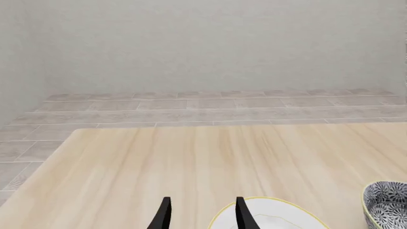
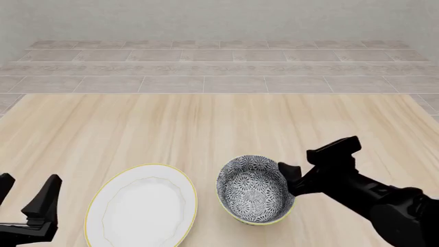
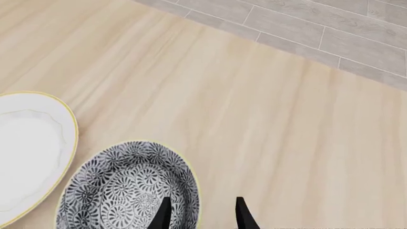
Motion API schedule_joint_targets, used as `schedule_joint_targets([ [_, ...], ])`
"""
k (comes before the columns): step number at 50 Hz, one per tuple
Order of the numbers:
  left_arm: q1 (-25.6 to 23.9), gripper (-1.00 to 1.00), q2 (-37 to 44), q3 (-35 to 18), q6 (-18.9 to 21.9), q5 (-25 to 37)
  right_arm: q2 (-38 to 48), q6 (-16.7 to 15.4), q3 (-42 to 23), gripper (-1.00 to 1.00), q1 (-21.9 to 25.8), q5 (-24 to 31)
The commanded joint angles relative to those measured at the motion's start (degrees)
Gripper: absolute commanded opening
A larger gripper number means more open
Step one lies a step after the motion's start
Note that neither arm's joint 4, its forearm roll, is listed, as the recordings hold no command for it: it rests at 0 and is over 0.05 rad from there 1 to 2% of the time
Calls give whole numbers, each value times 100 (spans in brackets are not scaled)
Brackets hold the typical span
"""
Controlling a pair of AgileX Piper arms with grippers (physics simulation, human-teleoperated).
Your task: Put the bowl on the plate.
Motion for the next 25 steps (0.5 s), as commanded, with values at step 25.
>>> schedule_joint_targets([
  [25,-15,100,107,0,-18,-80,445,6,72,100,19,-312],
])
